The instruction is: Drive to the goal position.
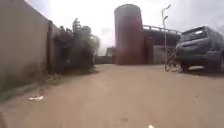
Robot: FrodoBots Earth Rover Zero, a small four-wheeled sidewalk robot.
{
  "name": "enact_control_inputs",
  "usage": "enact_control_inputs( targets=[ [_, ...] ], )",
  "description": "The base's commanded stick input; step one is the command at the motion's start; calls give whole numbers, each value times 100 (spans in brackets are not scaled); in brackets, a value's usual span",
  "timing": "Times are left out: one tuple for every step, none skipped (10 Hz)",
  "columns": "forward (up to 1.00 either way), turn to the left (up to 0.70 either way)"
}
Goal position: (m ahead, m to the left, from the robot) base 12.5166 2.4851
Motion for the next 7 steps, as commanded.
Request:
enact_control_inputs(
  targets=[
    [100,0],
    [100,0],
    [100,0],
    [100,0],
    [100,0],
    [100,0],
    [100,0]
  ],
)
